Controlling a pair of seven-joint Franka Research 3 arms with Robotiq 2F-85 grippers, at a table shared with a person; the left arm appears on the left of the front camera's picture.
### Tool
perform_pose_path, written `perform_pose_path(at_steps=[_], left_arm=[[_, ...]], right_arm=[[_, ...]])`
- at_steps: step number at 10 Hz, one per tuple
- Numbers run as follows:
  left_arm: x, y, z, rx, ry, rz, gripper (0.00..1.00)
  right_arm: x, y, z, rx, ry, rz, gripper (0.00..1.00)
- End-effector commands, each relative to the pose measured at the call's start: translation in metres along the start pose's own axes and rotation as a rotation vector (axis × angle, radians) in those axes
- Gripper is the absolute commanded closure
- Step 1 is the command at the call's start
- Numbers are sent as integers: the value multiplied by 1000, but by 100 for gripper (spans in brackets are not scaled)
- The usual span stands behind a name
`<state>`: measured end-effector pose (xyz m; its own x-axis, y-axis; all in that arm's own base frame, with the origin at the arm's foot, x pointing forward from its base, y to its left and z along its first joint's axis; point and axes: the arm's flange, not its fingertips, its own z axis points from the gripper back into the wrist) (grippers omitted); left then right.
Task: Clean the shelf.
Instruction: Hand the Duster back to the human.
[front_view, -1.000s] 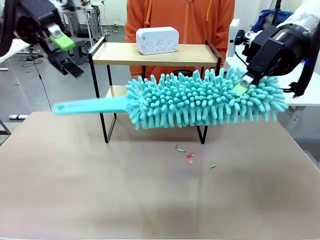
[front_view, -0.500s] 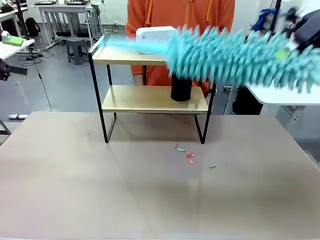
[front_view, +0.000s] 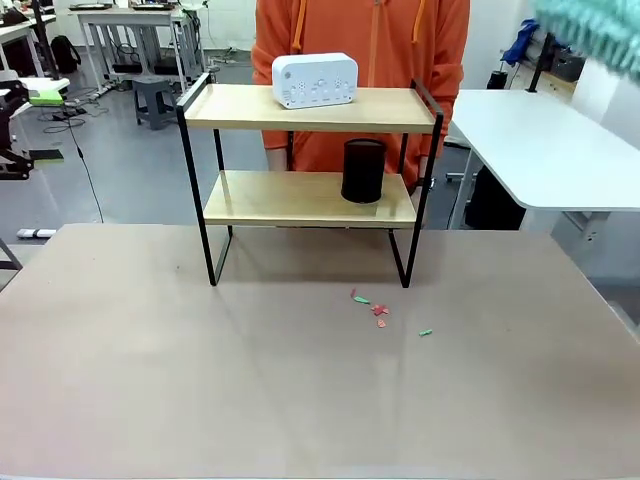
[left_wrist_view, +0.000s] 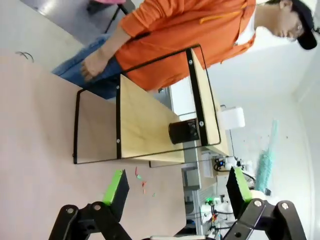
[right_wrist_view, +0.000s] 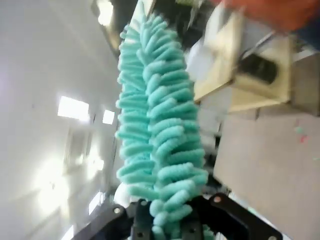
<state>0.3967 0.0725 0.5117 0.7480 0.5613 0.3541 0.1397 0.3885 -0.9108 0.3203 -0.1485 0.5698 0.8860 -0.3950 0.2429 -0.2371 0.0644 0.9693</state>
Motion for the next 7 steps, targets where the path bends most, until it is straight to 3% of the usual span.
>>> perform_pose_path(at_steps=[1, 4, 5, 6, 7], left_arm=[[6, -5, 12, -15, 65, -32, 0], [6, -5, 12, -15, 65, -32, 0], [6, -5, 12, -15, 65, -32, 0], [6, -5, 12, -15, 65, -32, 0], [6, -5, 12, -15, 65, -32, 0]], right_arm=[[-15, -45, -11, -181, -311, -177, 100], [-15, -106, -13, -240, -349, -356, 100], [-11, -117, -13, -371, -400, -400, 100], [-17, -116, 9, -285, -333, -294, 100], [-17, -116, 9, -285, -333, -294, 100]])
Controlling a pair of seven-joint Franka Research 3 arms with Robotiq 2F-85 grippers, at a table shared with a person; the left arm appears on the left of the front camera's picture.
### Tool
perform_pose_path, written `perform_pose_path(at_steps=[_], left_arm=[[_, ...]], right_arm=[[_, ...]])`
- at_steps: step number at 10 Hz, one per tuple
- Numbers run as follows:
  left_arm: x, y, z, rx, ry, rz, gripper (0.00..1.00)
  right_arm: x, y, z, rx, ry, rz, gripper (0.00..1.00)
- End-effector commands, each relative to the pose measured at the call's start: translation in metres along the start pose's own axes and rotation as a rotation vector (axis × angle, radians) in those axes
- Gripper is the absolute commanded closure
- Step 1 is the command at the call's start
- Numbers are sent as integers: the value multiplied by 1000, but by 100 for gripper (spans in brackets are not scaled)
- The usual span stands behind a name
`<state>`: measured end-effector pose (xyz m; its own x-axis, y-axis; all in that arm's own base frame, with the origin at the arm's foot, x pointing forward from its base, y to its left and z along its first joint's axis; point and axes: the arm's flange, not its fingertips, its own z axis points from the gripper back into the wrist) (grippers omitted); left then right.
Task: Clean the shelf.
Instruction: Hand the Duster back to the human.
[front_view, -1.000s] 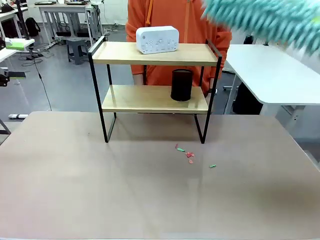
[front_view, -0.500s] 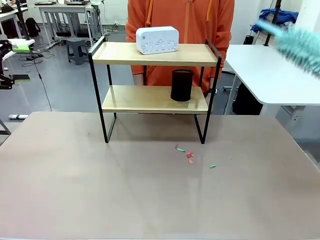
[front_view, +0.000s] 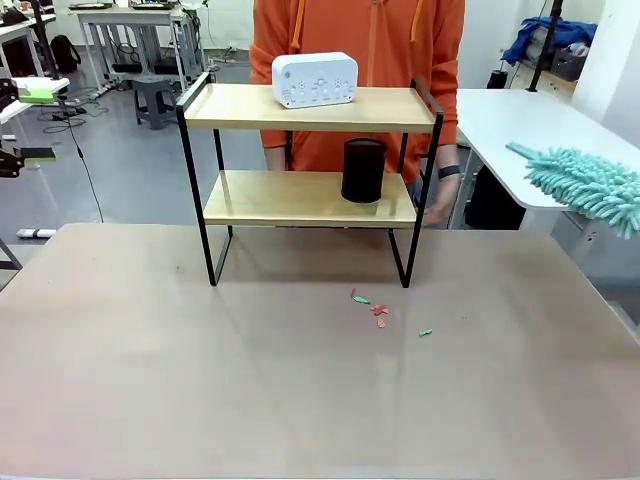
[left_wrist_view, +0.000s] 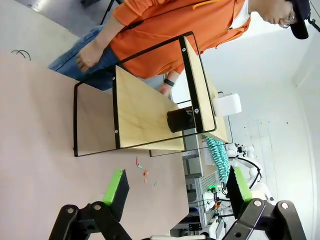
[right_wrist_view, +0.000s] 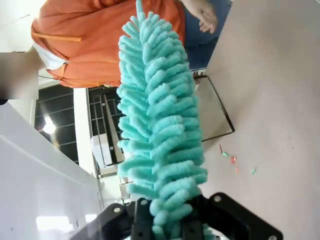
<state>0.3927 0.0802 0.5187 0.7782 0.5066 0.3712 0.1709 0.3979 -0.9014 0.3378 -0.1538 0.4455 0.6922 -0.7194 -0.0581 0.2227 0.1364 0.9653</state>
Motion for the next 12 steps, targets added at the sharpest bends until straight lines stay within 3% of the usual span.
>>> perform_pose_path(at_steps=[1, 10, 11, 12], left_arm=[[2, -1, 2, -5, 9, 0, 0], [2, -1, 2, -5, 9, 0, 0], [2, -1, 2, -5, 9, 0, 0], [2, -1, 2, -5, 9, 0, 0]], right_arm=[[-4, 5, 11, 46, 18, 43, 100], [-4, 5, 11, 46, 18, 43, 100], [-3, 7, 9, 34, 13, 18, 83], [-5, 7, 8, 53, 36, 22, 28]])
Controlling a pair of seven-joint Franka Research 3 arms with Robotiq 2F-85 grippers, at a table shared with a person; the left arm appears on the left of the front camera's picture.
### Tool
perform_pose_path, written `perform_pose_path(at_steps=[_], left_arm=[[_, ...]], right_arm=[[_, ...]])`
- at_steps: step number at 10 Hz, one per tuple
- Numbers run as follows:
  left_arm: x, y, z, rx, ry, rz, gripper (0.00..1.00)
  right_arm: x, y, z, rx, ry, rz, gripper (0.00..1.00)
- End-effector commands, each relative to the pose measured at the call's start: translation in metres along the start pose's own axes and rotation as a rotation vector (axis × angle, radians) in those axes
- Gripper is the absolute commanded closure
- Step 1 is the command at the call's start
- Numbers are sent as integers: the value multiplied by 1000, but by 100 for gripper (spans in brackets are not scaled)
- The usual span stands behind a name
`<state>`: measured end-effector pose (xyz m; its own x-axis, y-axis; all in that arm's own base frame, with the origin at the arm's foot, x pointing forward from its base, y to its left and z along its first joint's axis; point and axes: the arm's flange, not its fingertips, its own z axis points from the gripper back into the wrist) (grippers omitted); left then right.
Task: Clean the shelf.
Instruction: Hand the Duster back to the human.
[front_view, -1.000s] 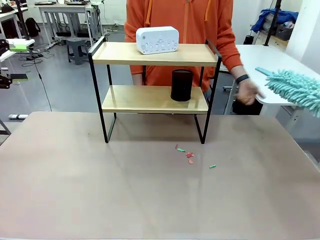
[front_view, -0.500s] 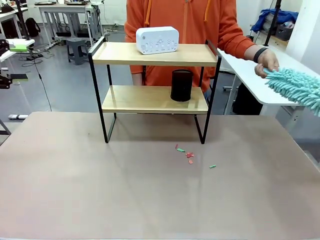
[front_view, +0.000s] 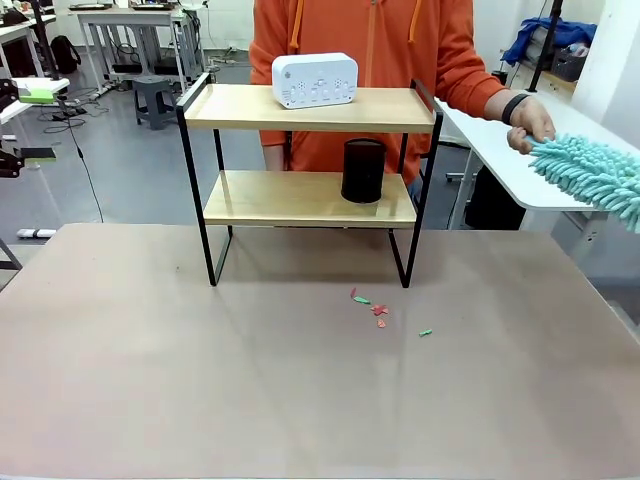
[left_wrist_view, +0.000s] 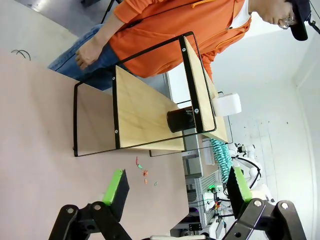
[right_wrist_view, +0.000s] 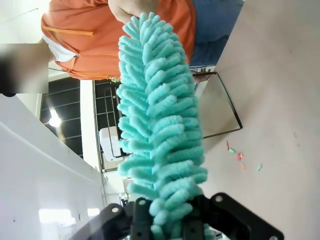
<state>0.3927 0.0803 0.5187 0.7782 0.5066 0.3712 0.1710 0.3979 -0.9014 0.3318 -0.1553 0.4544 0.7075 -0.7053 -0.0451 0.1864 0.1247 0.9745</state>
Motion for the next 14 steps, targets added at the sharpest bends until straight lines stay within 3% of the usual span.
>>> perform_pose_path(at_steps=[1, 2, 3, 4, 6, 9, 10, 11, 12, 13, 14], left_arm=[[2, -1, 2, -5, 9, 0, 0], [2, -1, 2, -5, 9, 0, 0], [2, -1, 2, -5, 9, 0, 0], [2, -1, 2, -5, 9, 0, 0], [-2, -7, 9, -29, 48, 31, 0], [-57, -10, -32, -308, 453, 202, 0], [-78, -10, -52, -311, 493, 177, 0], [-93, -9, -66, -256, 527, 185, 0], [-91, -6, -68, -183, 474, 164, 0], [-91, -13, -60, -309, 508, 169, 0], [-91, -13, -60, -309, 508, 169, 0]], right_arm=[[-2, 0, 1, 22, 20, 0, 28], [-3, 0, 2, 30, 26, 3, 0], [-5, 1, 4, 36, 29, 7, 24], [-8, 4, 6, 46, 32, 17, 0], [-24, 15, -9, 71, 92, 55, 0], [-84, 29, -79, 90, 292, 100, 0], [-109, 32, -102, 140, 368, 70, 0], [-125, 35, -119, 161, 355, 82, 0], [-65, 47, -85, 86, 314, 88, 0], [-65, 47, -85, 86, 314, 88, 0], [-65, 47, -85, 86, 314, 88, 0]])
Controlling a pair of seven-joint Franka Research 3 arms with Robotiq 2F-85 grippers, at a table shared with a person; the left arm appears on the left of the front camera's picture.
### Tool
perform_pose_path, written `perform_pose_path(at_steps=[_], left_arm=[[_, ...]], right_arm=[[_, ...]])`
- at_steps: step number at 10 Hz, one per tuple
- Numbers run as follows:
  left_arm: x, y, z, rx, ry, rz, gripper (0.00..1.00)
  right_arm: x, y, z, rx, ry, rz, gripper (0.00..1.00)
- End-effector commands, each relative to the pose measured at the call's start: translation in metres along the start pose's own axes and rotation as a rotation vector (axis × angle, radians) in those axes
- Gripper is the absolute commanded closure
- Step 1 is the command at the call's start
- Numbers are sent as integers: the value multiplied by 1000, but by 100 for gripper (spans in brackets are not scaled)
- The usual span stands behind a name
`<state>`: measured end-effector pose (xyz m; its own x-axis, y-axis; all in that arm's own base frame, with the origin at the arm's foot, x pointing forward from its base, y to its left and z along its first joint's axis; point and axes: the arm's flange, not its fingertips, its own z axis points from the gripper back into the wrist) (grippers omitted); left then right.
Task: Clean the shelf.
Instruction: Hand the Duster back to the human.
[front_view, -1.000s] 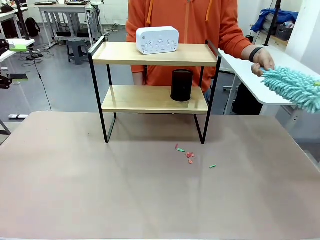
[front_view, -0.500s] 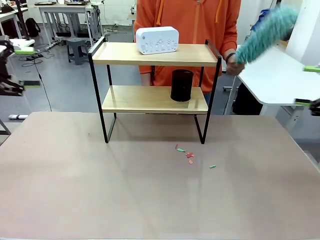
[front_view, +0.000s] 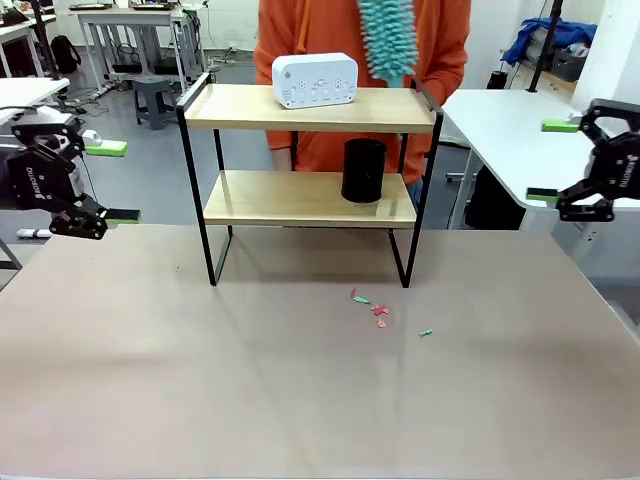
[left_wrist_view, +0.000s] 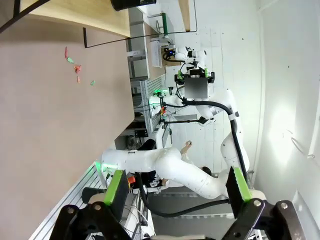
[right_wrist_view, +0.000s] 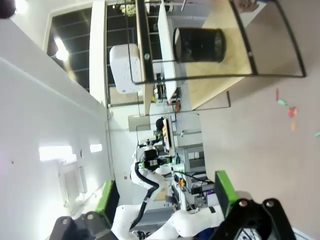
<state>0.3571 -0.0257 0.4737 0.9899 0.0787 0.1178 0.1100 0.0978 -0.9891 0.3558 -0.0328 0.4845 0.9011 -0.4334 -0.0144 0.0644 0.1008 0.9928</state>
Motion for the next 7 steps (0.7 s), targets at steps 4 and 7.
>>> perform_pose_path(at_steps=[4, 7], left_arm=[[1, -8, 10, -34, -8, -15, 0], [1, -8, 10, -34, -8, -15, 0]], right_arm=[[2, -2, 12, -7, -12, 1, 0], [2, -2, 12, -7, -12, 1, 0]])
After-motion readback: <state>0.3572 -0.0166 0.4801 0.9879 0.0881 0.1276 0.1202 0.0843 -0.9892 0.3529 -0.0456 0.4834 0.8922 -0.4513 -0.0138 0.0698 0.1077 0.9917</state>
